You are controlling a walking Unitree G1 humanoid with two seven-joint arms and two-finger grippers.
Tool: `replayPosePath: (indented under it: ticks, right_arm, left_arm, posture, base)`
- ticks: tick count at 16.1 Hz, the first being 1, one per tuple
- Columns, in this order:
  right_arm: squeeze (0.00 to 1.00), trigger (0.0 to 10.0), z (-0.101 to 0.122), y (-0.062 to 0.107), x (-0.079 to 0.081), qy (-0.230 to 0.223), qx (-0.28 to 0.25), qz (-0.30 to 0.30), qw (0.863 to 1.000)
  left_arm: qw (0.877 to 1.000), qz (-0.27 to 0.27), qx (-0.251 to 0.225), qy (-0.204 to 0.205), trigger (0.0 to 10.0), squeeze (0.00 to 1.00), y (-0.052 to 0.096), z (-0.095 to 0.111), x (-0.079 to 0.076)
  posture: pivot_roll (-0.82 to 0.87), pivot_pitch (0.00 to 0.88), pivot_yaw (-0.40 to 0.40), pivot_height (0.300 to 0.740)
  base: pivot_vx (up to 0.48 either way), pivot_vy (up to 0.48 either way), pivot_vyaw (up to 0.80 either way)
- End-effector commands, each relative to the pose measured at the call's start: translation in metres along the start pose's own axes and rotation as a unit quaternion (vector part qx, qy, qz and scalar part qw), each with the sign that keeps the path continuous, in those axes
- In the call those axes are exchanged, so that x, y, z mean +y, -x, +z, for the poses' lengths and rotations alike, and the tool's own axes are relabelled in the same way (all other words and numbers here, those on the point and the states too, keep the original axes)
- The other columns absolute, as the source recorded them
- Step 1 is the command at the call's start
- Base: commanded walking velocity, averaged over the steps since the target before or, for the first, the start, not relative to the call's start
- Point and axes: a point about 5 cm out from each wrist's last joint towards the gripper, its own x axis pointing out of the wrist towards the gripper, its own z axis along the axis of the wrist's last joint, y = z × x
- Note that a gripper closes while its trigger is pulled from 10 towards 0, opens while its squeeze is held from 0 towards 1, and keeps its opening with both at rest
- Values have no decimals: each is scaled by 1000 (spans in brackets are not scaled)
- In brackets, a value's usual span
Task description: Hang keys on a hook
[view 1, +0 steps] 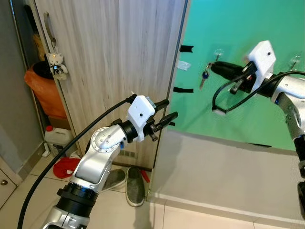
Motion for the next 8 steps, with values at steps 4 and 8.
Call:
replayPosePath:
  ticks: [4, 8]
  right_arm:
    - [0, 0, -1, 0, -11, -84, -29, -34, 995]
    - [0, 0, -8, -3, -14, -126, -36, -61, 989]
  left_arm:
    - [1000, -11, -3, -5, 10000, 0, -2, 3, -6]
    - [1000, -9, -4, -4, 10000, 0, -2, 3, -7]
  posture:
    - [-61, 0, -74, 740]
    - [-60, 0, -75, 740]
  base:
    - [0, 0, 0]
    - [0, 0, 0]
